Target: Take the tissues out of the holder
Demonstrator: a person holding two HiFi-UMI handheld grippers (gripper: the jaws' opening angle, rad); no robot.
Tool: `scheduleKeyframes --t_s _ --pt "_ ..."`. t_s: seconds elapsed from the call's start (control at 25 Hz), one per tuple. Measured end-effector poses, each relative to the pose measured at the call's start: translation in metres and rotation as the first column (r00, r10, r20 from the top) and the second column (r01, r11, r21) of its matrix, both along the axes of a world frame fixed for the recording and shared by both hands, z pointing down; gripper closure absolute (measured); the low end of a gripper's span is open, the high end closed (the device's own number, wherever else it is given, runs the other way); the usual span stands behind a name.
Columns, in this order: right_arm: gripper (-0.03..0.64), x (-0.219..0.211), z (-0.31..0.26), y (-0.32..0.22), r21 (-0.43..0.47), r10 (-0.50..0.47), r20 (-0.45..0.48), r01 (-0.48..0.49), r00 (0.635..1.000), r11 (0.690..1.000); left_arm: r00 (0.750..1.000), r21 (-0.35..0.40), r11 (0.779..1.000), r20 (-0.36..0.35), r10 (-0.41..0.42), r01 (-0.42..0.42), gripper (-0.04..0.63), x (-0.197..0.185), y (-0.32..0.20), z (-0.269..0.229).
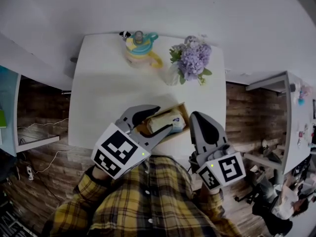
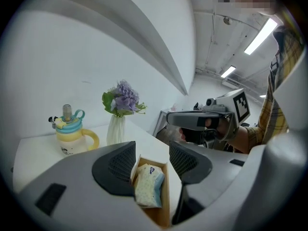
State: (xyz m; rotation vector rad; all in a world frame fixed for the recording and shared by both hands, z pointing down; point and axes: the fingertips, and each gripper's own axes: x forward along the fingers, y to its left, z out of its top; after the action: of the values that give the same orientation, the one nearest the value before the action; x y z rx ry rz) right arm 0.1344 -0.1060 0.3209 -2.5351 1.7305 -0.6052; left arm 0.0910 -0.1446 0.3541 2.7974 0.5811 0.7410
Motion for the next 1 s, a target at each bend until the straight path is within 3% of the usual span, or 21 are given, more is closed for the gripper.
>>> scheduleKeyframes --t_s 0.28,0.64,1.0 --pt "0.606 -0.001 0.010 0.006 0.000 0.019 0.026 -0.019 0.999 1.000 0.987 0.050 0.992 0.119 0.107 -0.114 0.382 0.000 0.022 0.042" --pt "0.606 -0.002 0.025 0.015 -0.010 0.040 0.060 -0.039 0.997 0.999 0.935 0.100 0.973 0.312 0.167 -0.207 0.382 -0.006 0.038 0.115" --pt "0.606 -0.001 0.037 0.027 -0.024 0.078 0.089 -0.076 0.993 0.997 0.865 0.204 0.918 0.449 0.222 -0.341 0.382 -0.015 0.049 0.169"
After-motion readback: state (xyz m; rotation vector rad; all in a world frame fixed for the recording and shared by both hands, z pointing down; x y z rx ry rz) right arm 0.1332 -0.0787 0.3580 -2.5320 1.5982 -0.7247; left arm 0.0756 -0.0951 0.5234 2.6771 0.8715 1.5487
